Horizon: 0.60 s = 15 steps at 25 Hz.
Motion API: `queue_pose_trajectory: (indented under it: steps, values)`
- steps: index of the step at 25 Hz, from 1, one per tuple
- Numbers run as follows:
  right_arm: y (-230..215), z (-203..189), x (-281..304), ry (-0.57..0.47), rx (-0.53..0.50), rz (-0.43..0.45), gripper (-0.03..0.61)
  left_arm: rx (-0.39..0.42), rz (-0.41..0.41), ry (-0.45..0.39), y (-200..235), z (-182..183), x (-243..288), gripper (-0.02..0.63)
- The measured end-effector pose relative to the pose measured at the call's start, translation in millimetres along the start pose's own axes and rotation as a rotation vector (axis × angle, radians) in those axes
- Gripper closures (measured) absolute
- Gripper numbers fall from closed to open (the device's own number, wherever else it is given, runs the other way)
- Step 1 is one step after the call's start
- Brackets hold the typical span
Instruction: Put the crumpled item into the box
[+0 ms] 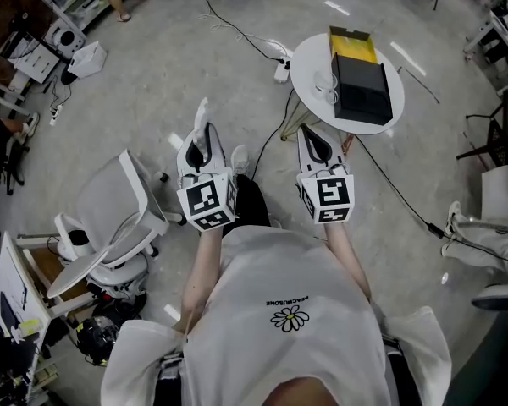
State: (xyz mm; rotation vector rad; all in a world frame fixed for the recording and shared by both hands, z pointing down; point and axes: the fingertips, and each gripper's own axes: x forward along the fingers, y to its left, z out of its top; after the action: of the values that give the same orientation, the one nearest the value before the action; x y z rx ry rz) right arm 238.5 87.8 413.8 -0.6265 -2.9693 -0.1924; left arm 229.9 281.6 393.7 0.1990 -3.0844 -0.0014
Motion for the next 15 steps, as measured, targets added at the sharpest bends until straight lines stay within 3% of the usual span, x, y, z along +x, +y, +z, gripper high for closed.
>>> queue_pose_trajectory:
  steps: [6,11,15]
  values:
    - [-32,8,37,-0.021,-0.020,-0.040,0.580,0.001,-0.046,-0.021,-9,4,58,0.568]
    - [-61,14,81,-0.029,0.061,-0.089,0.580,0.003,-0.082,-0.014,-4,9,117,0.568]
    - [-85,26,124,-0.037,0.069,-0.147,0.580,-0.004,-0.120,-0.007,6,15,172,0.568]
